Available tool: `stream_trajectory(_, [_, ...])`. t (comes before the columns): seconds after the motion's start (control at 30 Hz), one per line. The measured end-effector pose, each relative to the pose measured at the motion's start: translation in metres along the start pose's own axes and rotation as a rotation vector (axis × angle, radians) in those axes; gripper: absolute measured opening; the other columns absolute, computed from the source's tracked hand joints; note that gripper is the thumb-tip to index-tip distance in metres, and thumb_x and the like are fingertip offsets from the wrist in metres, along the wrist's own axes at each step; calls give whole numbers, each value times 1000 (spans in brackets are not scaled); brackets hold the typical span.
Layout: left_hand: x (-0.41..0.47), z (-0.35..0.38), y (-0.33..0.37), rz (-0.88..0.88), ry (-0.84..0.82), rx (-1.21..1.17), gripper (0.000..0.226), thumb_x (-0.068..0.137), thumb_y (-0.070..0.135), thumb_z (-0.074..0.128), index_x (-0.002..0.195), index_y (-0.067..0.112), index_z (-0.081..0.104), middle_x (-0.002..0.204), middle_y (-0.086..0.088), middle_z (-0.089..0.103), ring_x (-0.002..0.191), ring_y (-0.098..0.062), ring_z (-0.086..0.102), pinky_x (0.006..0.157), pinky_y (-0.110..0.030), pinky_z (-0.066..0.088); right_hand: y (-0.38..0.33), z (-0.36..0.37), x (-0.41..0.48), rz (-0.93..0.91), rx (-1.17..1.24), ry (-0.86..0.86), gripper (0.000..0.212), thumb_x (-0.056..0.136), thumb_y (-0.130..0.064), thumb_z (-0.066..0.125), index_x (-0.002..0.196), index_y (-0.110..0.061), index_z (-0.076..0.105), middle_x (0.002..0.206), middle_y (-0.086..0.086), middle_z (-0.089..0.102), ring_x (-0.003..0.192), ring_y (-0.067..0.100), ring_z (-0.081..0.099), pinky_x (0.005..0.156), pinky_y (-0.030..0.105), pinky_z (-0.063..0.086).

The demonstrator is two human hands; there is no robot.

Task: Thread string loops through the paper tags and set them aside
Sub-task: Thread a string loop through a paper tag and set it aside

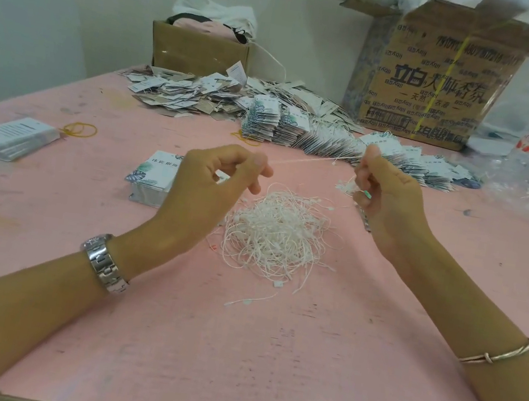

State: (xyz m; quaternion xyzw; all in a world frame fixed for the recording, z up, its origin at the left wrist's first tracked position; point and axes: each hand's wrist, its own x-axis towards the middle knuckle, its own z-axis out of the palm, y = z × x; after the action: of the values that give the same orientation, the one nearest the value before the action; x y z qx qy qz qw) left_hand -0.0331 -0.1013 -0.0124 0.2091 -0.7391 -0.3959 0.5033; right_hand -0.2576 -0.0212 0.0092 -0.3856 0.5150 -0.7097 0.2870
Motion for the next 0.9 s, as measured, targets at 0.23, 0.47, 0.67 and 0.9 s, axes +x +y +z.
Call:
stream_trajectory(0.23, [-12, 7, 0, 21, -327, 260, 15, 91, 41, 63, 88, 34, 75, 79, 18, 69, 90, -10, 58, 91, -42, 44, -10, 0, 0, 207, 474, -1, 29, 96, -38, 56, 79, -16, 55, 73, -6, 65, 64, 7, 59, 57, 17, 45])
stream_trajectory(0.47, [-12, 8, 2, 169, -330, 332, 18, 91, 40, 65, 95, 27, 77, 88, 11, 64, 88, -15, 54, 86, -48, 43, -8, 16, -13, 158, 207, -289, 34, 88, -43, 55, 66, -22, 41, 57, -9, 23, 48, 6, 21, 42, 15, 26])
stream_trajectory(0.67, [-9, 7, 7, 327, -187, 307, 25, 91, 30, 67, 114, 19, 70, 99, 3, 58, 90, -15, 55, 83, -33, 47, -5, 29, -30, 169, -200, -532, 31, 80, -39, 62, 54, -25, 53, 54, -8, 23, 45, 6, 16, 39, 14, 18])
stream_trajectory(0.9, [-8, 8, 8, 404, -187, 310, 22, 86, 30, 70, 102, 16, 74, 94, 1, 59, 84, -17, 55, 80, -42, 45, -5, 30, -34, 199, -249, -649, 32, 76, -41, 69, 58, -22, 52, 51, -7, 24, 45, 8, 15, 38, 14, 18])
